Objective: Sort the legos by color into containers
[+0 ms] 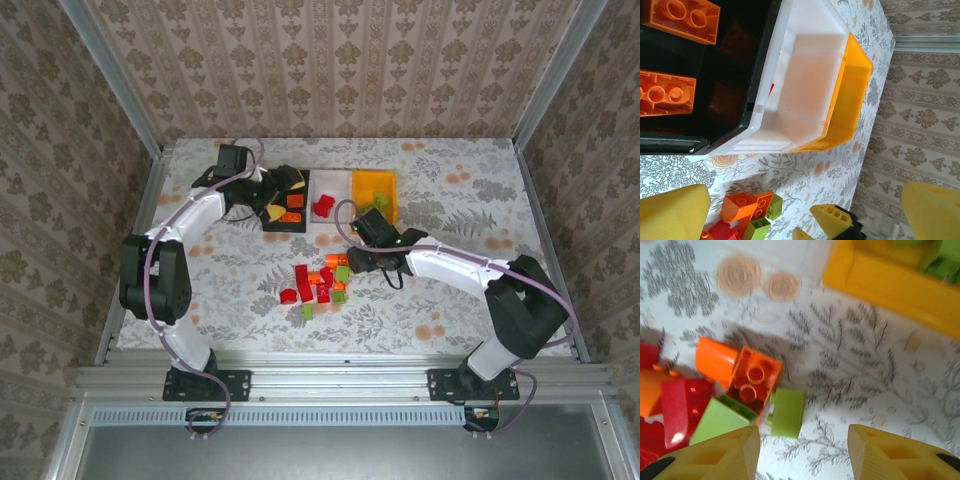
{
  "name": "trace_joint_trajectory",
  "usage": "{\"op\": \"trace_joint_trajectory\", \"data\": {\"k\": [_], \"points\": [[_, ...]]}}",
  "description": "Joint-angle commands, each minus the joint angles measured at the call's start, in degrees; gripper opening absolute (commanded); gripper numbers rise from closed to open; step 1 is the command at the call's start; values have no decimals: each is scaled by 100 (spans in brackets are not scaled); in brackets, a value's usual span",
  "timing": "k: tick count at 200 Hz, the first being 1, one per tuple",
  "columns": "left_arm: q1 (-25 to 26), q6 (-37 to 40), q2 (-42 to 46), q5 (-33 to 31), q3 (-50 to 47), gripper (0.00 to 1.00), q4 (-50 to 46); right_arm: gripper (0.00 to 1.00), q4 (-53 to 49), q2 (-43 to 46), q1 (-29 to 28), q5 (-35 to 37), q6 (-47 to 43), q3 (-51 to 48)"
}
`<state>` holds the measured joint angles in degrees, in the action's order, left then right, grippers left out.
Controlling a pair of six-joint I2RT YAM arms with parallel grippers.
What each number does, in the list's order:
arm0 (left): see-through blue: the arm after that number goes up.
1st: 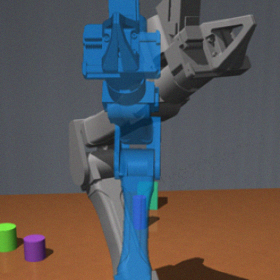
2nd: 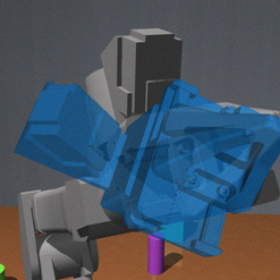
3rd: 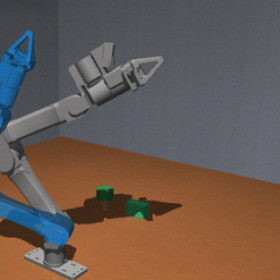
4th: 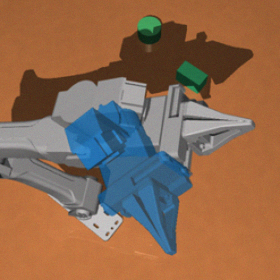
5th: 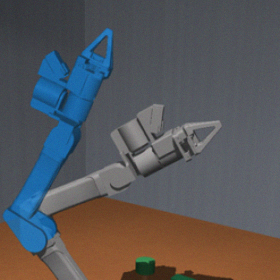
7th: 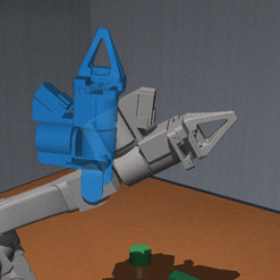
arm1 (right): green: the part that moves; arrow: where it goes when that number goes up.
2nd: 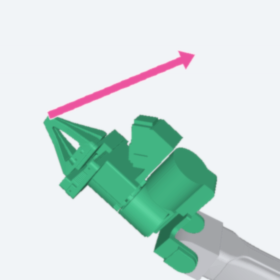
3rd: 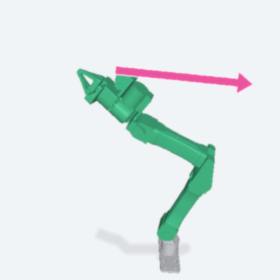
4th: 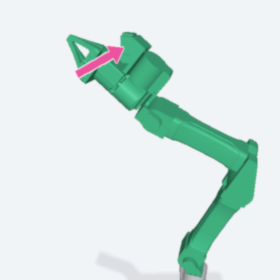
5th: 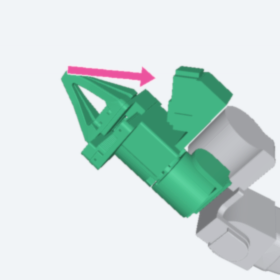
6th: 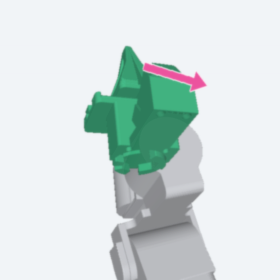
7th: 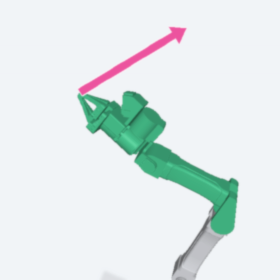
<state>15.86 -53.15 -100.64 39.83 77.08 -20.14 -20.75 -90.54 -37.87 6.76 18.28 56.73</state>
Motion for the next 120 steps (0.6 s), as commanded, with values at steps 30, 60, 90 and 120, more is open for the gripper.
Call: {"op": "trace_joint_trajectory", "data": {"k": [30, 60, 90, 120], "points": [[59, 137, -70, -25, 53, 100, -113, 51, 228, -600, 33, -369, 22, 63], [49, 151, -122, -37, 70, 100, -149, 51, 325, -931, 125, -424, -12, 198], [23, 147, -149, -24, 70, 100, -141, 46, 468, -1066, 201, -405, 3, 160], [-4, 129, -131, -11, 70, 100, -130, 38, 599, -1123, 218, -387, 55, 164]]}}
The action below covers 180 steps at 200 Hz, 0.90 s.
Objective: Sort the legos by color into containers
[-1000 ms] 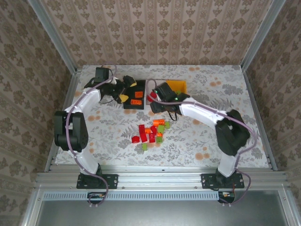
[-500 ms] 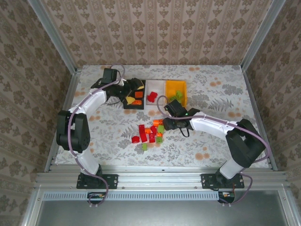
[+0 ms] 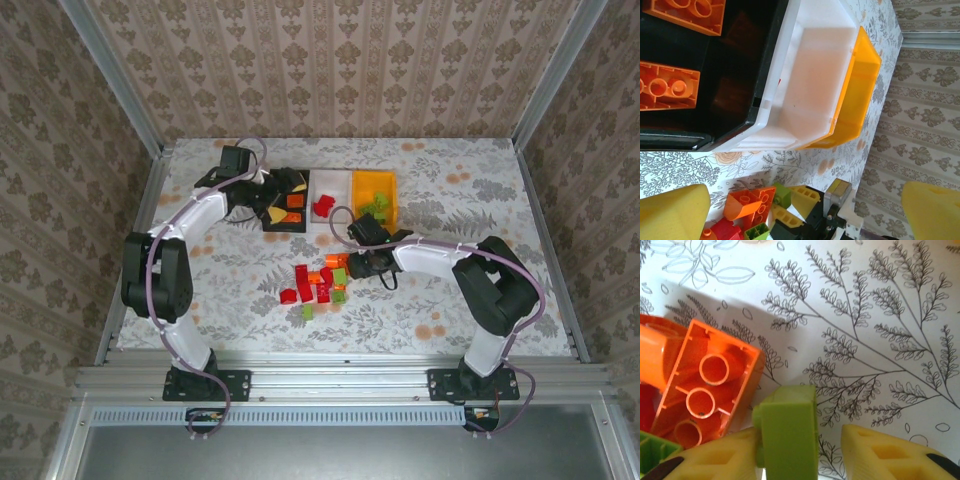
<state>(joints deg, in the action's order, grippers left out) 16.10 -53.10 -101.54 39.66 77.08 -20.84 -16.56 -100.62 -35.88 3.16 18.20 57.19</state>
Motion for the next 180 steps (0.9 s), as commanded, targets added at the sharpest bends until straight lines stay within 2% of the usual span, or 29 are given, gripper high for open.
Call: {"op": "trace_joint_trajectory", "data": {"k": [1, 44, 105, 180], "points": [[-28, 125, -46, 7, 70, 100, -60, 38, 188, -116, 19, -26, 63, 126], [-71, 107, -15, 24, 70, 100, -52, 29, 204, 162, 19, 237, 92, 4], [-288, 19, 54, 69, 35, 100, 9, 28, 47, 963, 19, 710, 78, -117], [-979, -82, 81, 51, -53, 100, 89, 27, -115, 665, 248, 923, -167, 1081]]}}
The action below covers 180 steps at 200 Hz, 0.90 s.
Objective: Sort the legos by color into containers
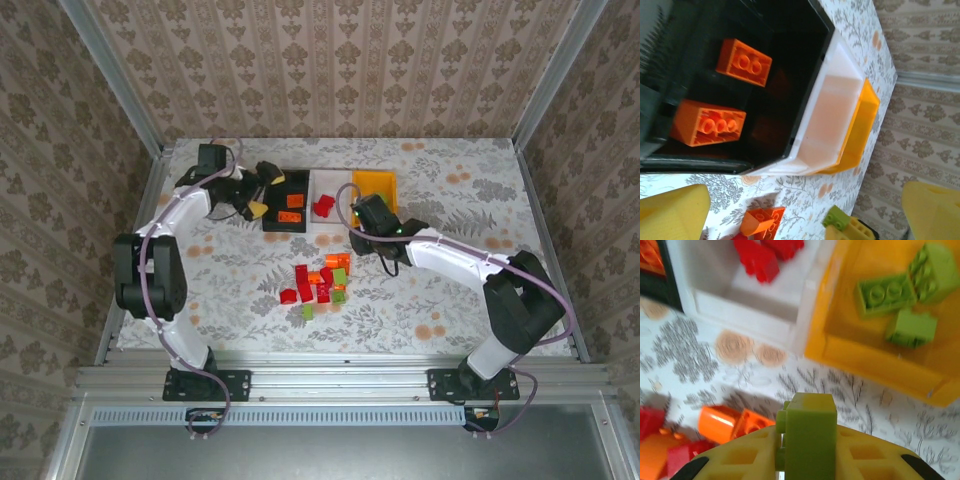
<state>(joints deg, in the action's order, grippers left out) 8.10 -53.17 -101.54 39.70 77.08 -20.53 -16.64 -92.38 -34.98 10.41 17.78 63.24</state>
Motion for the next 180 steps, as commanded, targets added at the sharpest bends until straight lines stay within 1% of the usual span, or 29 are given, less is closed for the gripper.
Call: {"op": "trace_joint_trajectory", "data": {"k": [1, 33, 68, 137, 180], "points": [[-187, -73, 81, 46, -53, 100, 59, 27, -104, -163, 167, 198, -121, 490], [-344, -123, 82, 73, -79, 100, 108, 27, -119, -479, 514, -12, -79, 988], [-344, -134, 73, 90, -84, 100, 129, 27, -321, -931, 883, -155, -93, 1548], [-284, -150, 56, 115, -97, 100, 173, 28, -372, -1063, 1252, -320, -61, 1735], [6, -119, 46, 162, -49, 100, 154, 28, -390, -1266, 1427, -373, -35, 1873]]}}
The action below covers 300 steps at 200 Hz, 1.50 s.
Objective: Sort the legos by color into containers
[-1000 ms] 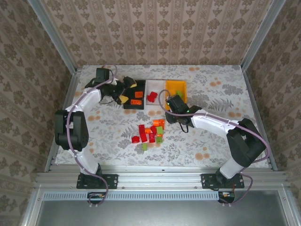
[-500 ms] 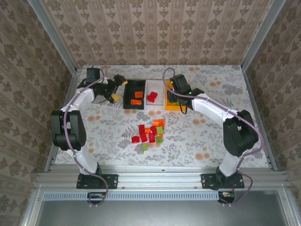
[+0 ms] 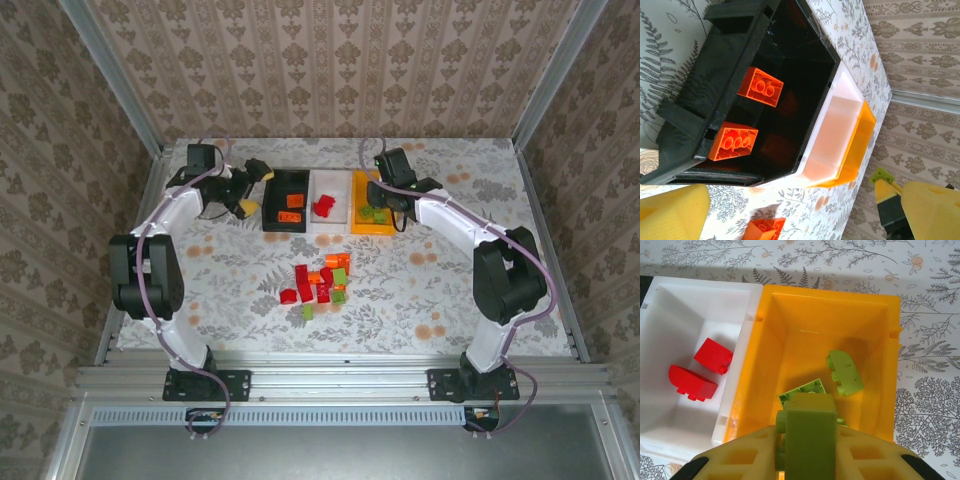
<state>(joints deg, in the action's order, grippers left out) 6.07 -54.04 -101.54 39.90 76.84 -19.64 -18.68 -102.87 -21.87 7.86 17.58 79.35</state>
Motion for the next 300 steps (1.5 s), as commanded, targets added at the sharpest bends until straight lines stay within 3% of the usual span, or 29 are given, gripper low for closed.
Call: {"op": "trace_joint_trajectory", "data": {"k": [1, 46, 83, 118, 152, 181, 233, 268, 300], "points": [[223, -29, 46, 146, -22, 100, 65, 28, -192, -225, 123, -118, -13, 273], [665, 93, 65, 194, 103, 100, -56, 28, -415, -668, 234, -162, -135, 646], [709, 104, -4, 209, 126, 100, -70, 31, -734, -1126, 227, -284, -194, 1021], [704, 134, 8, 251, 162, 100, -107, 44, -741, -1160, 167, -265, -227, 1001], [694, 188, 46, 194, 191, 100, -166, 48, -709, -736, -7, -76, -229, 793], [660, 175, 11, 194, 182, 100, -180, 45, -348, 438, -657, 260, 20, -315], [358, 87, 81, 181, 112, 100, -120, 46, -422, 1822, -2566, 499, 1172, -2151], [101, 54, 77, 139, 78, 100, -112, 51, -361, 1559, -3764, 95, 2296, -2230], [-66, 53, 46, 99, 34, 100, -83, 59, -294, 678, -4205, -284, 2467, -1755]]}}
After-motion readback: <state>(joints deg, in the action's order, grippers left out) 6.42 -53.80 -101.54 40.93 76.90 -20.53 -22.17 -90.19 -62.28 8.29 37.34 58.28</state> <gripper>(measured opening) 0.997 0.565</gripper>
